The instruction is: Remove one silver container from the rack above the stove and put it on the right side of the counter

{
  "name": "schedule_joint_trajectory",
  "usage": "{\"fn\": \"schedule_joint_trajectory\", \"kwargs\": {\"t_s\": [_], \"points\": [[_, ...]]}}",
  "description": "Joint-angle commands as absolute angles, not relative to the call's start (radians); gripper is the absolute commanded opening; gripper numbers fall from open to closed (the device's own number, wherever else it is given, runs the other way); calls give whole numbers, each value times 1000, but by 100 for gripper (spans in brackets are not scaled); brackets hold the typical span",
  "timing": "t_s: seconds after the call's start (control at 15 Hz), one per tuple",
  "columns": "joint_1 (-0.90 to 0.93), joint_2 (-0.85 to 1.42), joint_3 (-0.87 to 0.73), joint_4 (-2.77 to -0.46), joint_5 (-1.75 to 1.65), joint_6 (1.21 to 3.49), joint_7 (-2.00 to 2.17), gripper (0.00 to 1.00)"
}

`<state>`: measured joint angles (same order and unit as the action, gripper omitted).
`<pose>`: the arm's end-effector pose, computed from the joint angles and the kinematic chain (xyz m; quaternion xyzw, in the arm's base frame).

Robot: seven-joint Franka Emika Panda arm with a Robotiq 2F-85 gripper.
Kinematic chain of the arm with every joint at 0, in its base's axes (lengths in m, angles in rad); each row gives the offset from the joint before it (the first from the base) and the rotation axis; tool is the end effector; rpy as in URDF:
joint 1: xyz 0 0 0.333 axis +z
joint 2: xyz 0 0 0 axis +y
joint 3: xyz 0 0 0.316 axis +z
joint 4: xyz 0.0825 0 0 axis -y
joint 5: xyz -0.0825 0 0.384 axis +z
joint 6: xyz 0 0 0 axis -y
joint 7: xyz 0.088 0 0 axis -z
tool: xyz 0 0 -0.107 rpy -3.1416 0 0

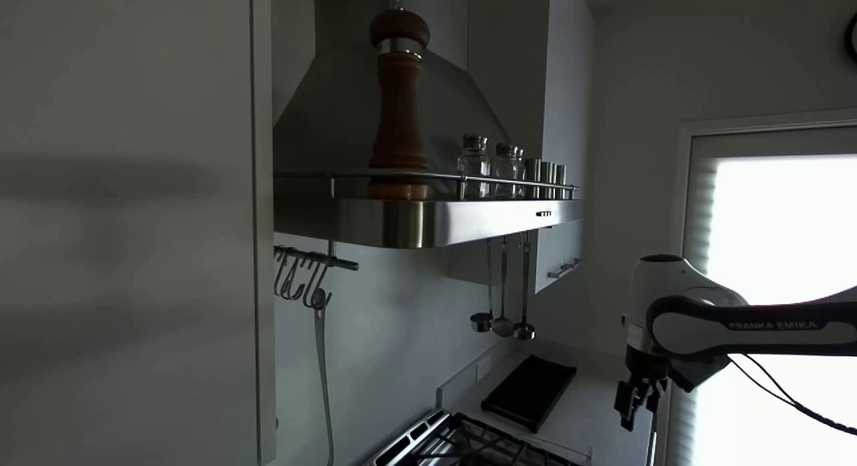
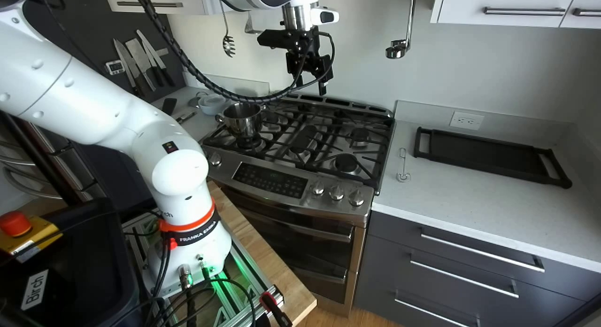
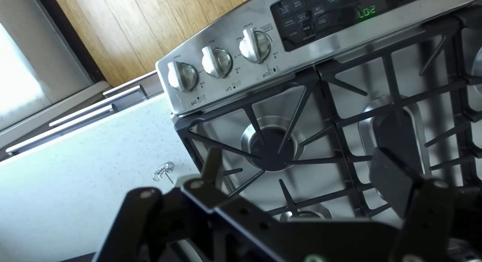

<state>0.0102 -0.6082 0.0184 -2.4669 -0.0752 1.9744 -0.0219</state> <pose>0.3785 0.0067 0.5136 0.9968 0.0366 0.0577 0.0405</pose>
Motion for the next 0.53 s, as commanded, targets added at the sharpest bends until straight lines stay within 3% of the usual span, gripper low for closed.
{"fn": "schedule_joint_trajectory", "kwargs": {"t_s": [0.0,0.47], "points": [[12,-608,18,-2464,-76,1971,-21,100],[-15,-638,43,-2303,-157,1854,-2,100]]}}
